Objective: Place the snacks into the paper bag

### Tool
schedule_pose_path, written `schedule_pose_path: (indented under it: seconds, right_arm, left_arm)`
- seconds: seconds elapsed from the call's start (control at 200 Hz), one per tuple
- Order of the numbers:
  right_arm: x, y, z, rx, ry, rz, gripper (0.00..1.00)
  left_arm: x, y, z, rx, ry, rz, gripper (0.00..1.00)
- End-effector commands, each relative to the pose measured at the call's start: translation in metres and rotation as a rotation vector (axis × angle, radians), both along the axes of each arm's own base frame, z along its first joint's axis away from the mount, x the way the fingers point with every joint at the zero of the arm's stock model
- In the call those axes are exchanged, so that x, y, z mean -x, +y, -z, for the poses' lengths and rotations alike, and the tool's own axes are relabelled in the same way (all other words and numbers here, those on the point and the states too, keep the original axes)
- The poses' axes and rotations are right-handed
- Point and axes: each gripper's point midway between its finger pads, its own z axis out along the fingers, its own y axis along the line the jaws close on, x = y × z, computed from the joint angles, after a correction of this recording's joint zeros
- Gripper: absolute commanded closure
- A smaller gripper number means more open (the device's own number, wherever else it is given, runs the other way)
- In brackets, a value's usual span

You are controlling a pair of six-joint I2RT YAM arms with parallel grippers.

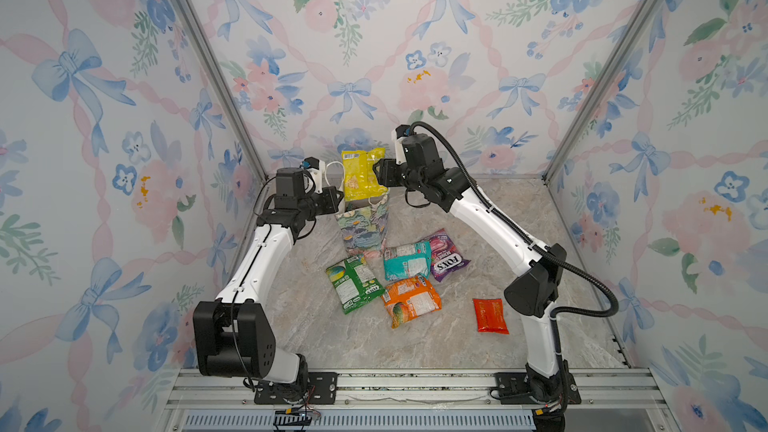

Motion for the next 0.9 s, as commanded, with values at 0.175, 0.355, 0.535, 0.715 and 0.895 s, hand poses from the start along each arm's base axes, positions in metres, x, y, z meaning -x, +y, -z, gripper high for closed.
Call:
schedule_pose_path:
  seconds: [0.175,0.355,0.535,0.715,0.895]
  right_arm:
    - [-0.01,0.01,0.003,0.025,0.009,-0.093,0.49]
    - [-0.014,0.019,0.001,0.017,-0.014,-0.137,0.65]
    - [-0.013,0.023,-0.006,-0.004,-0.03,-0.154,0.86]
    - [-0.005,0.022,-0.04,-0.029,-0.107,-0.142,1.0]
    - [0.017,0.018,-0.089,-0.02,-0.233,-0.074,1.0]
  left_arm:
    - [0.006,0.001,-0.005,-0.012,-0.017,0.015,1.0]
    - [0.006,0.001,-0.003,-0.013,-0.013,0.014,1.0]
    - [0.006,0.002,-0.003,-0.015,-0.013,0.012,1.0]
    - [0.006,0.001,-0.003,-0.014,-0.011,0.014,1.0]
    - [0.006,0.002,-0.002,-0.014,-0.008,0.012,1.0]
